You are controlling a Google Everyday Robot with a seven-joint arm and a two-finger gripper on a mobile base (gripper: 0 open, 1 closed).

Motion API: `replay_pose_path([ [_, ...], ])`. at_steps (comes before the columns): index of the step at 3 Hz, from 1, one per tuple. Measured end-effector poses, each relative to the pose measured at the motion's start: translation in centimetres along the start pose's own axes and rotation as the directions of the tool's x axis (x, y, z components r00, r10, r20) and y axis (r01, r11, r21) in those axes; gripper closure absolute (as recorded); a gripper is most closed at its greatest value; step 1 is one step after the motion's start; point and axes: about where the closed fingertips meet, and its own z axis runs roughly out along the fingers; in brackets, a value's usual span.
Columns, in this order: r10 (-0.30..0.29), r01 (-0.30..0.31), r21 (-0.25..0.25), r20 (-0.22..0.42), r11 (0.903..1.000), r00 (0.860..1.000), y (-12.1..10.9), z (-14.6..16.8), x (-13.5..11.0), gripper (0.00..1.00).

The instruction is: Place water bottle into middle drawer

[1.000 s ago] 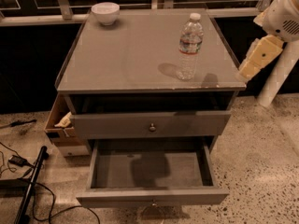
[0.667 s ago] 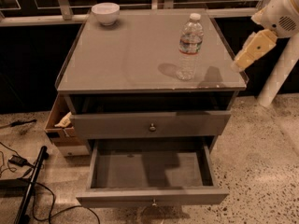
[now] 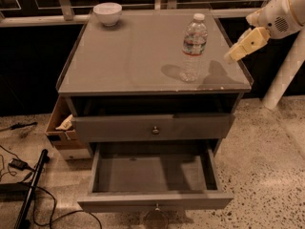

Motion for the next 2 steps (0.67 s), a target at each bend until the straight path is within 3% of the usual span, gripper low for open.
replay_pose_path([
  [2, -0.007, 0.015, -0.062, 0.114, 0.9980, 0.993, 1.4, 3.0, -3.4, 0.00],
])
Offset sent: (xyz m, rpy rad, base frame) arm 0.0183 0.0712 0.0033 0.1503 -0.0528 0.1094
